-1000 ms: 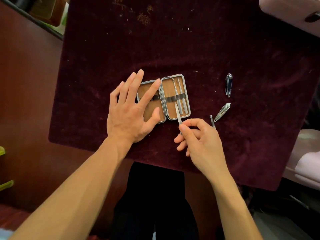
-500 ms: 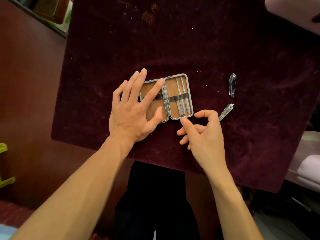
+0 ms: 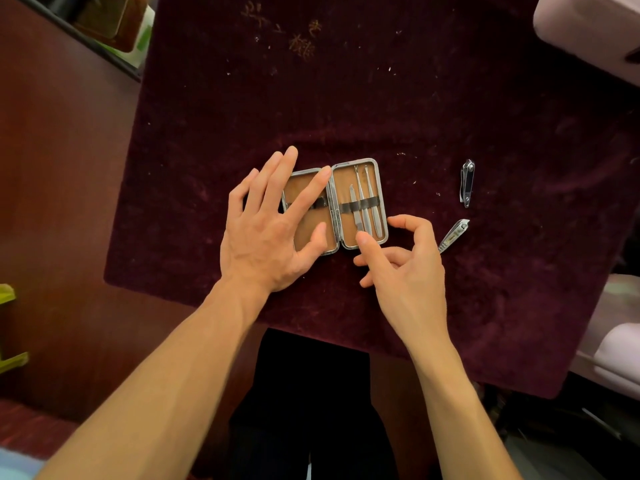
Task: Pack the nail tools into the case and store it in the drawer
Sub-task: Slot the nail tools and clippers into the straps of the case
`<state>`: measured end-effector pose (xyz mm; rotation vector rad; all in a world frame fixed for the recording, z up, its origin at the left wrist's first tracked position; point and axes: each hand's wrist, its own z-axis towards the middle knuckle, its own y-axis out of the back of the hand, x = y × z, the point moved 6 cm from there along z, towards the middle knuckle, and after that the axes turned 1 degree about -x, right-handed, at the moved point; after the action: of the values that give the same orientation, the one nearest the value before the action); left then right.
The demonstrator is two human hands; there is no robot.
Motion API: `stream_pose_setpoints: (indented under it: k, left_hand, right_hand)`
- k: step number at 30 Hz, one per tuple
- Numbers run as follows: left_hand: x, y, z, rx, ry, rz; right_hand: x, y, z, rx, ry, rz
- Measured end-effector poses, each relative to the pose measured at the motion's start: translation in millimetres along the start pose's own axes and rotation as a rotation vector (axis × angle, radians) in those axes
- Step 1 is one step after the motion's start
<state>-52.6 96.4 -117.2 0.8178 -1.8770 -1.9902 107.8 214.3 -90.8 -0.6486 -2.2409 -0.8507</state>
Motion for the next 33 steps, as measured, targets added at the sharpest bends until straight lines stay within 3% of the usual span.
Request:
stream_pose_setpoints:
  k: [33]
  left_hand:
    - [-0.6,1.5,0.1,0.011,0.005,0.001]
  right_hand:
    - [6.2,-3.5,2.9,-0.09,0.028,-0.091]
